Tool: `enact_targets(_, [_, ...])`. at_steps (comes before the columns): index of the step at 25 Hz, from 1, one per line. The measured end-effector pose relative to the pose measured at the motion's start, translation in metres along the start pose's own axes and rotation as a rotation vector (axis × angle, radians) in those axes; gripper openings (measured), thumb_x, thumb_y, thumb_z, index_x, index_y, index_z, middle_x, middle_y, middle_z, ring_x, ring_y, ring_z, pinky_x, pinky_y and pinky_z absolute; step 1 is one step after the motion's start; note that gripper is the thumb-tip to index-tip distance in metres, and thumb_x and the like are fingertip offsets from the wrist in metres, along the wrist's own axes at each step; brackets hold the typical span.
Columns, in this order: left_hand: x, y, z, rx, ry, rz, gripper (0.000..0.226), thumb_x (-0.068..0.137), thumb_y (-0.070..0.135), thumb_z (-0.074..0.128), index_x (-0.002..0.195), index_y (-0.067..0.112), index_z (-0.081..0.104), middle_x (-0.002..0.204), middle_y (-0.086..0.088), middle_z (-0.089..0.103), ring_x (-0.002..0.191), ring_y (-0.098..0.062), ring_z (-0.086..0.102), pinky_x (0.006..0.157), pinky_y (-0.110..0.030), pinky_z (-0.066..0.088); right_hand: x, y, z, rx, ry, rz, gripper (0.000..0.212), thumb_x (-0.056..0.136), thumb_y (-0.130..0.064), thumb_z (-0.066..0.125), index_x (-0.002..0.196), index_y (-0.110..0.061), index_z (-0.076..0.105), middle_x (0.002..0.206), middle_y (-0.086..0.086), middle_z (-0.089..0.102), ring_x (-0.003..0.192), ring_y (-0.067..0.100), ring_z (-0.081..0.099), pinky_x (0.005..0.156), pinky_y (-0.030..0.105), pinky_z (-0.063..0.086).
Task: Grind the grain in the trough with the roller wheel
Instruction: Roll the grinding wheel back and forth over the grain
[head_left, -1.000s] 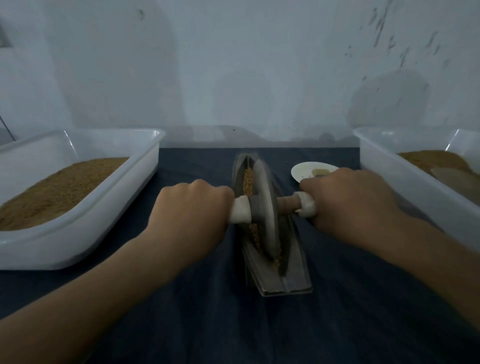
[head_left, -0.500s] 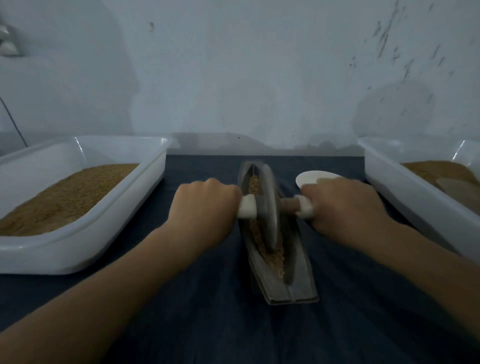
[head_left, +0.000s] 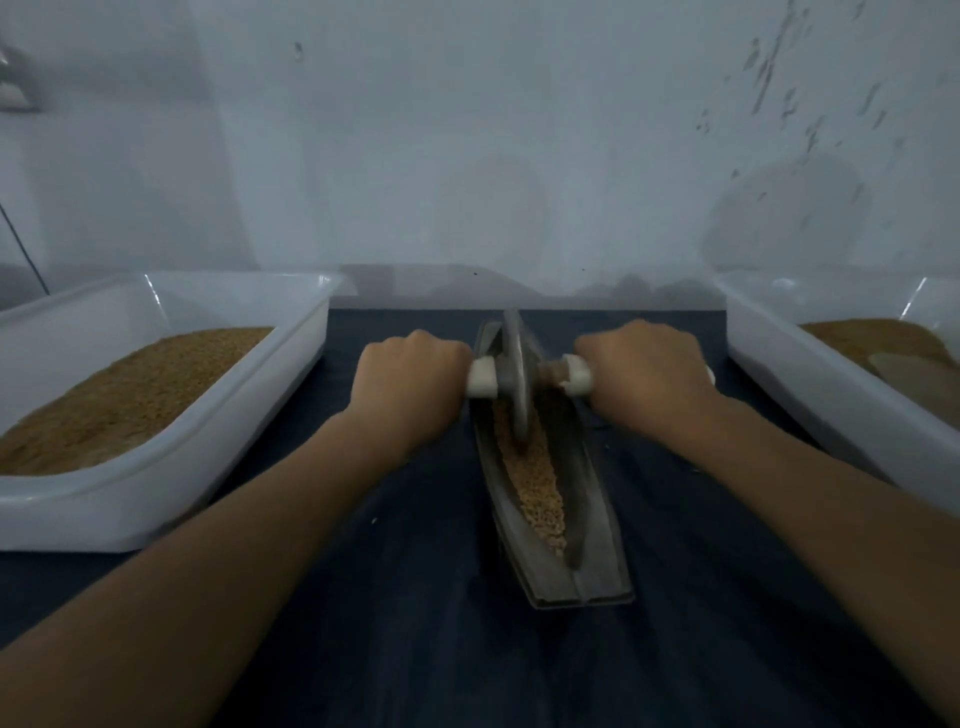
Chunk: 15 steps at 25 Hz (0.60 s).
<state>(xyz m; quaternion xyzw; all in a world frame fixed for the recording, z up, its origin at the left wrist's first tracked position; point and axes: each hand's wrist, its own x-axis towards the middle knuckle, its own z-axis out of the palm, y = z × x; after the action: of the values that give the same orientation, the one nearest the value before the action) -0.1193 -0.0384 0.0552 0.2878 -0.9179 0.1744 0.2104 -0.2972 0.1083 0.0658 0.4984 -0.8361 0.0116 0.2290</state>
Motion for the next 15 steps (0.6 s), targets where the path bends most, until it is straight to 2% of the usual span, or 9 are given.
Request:
enact_targets(1, [-0.018,0.002,-0.003,0.017,0.072,0.044,0.026,0.080,0.031,0.070,0.078,0.023,0.045,0.062,0.006,0.027,0.048,-0.015,0.025,0.046,-0.029,0.022,-0.021,0.005,0.001,-0.004,0.059,-0.032,0.029,0.083,-0.037,0.066,0.073,-0.031,0.040,0.074,-0.009,0.052,0.062,0.014,0.050,0.050,0.025,0.028])
enact_targets(3, [-0.054,0.004,-0.023,0.021,0.152,0.150,0.053,0.060,0.030,0.083,0.070,0.026,0.032,0.056,0.007,0.020,0.044,-0.011,0.010,0.046,-0.021,0.007,-0.063,0.012,-0.005,0.022,0.197,-0.124,0.028,0.074,-0.042,0.061,0.067,-0.031,0.036,0.059,-0.011,0.036,0.048,0.008,0.030,0.046,0.021,0.018])
enact_targets(5, [-0.062,0.002,-0.034,0.006,0.174,0.174,0.064,0.048,0.029,0.088,0.069,0.027,0.027,0.054,0.008,0.018,0.043,-0.010,0.007,0.049,-0.017,0.005,-0.078,0.019,-0.010,0.062,0.270,-0.181,0.020,0.068,-0.046,0.053,0.064,-0.031,0.040,0.055,-0.014,0.027,0.044,0.009,0.023,0.046,0.018,0.017])
enact_targets(7, [-0.055,0.005,-0.027,0.061,0.068,0.111,0.058,0.059,0.031,0.084,0.069,0.028,0.028,0.055,0.008,0.018,0.044,-0.010,0.010,0.046,-0.020,0.007,-0.063,0.015,-0.009,-0.024,0.290,-0.169,0.019,0.068,-0.044,0.056,0.063,-0.030,0.044,0.056,-0.013,0.022,0.045,0.010,0.017,0.048,0.016,0.009])
enact_targets(8, [-0.049,0.008,-0.017,0.098,0.046,0.064,0.045,0.070,0.031,0.078,0.070,0.026,0.033,0.057,0.008,0.021,0.044,-0.011,0.015,0.045,-0.024,0.012,-0.050,0.010,-0.003,-0.065,0.247,-0.126,0.021,0.072,-0.040,0.061,0.065,-0.030,0.044,0.057,-0.012,0.024,0.046,0.011,0.020,0.048,0.018,0.008])
enact_targets(10, [-0.008,0.007,-0.001,0.113,0.057,-0.003,0.012,0.085,0.026,0.066,0.083,0.022,0.055,0.064,0.004,0.037,0.052,-0.017,0.036,0.050,-0.031,0.029,-0.014,0.002,0.016,-0.007,0.139,-0.010,0.025,0.083,-0.033,0.066,0.076,-0.028,0.043,0.064,-0.010,0.039,0.056,0.016,0.039,0.048,0.025,0.016])
enact_targets(11, [0.012,0.007,0.000,0.119,0.008,-0.006,0.004,0.088,0.023,0.062,0.092,0.021,0.062,0.071,0.000,0.047,0.060,-0.022,0.048,0.054,-0.034,0.037,0.004,0.000,0.023,0.047,0.099,0.031,0.024,0.087,-0.032,0.066,0.080,-0.026,0.044,0.070,-0.007,0.047,0.064,0.020,0.047,0.050,0.027,0.022])
enact_targets(13, [0.039,0.004,-0.002,0.136,-0.073,0.002,0.012,0.091,0.020,0.058,0.100,0.020,0.066,0.086,-0.005,0.060,0.077,-0.029,0.062,0.062,-0.038,0.049,0.023,0.002,0.028,0.098,0.077,0.063,0.021,0.090,-0.031,0.065,0.083,-0.025,0.046,0.078,-0.001,0.055,0.073,0.024,0.053,0.057,0.031,0.031])
enact_targets(15, [0.032,0.006,-0.008,0.120,-0.063,0.025,0.011,0.089,0.022,0.060,0.099,0.020,0.066,0.086,-0.004,0.060,0.076,-0.029,0.062,0.060,-0.037,0.045,0.013,0.006,0.025,0.131,0.067,0.053,0.024,0.090,-0.032,0.065,0.078,-0.027,0.045,0.076,-0.005,0.051,0.067,0.019,0.047,0.055,0.030,0.029])
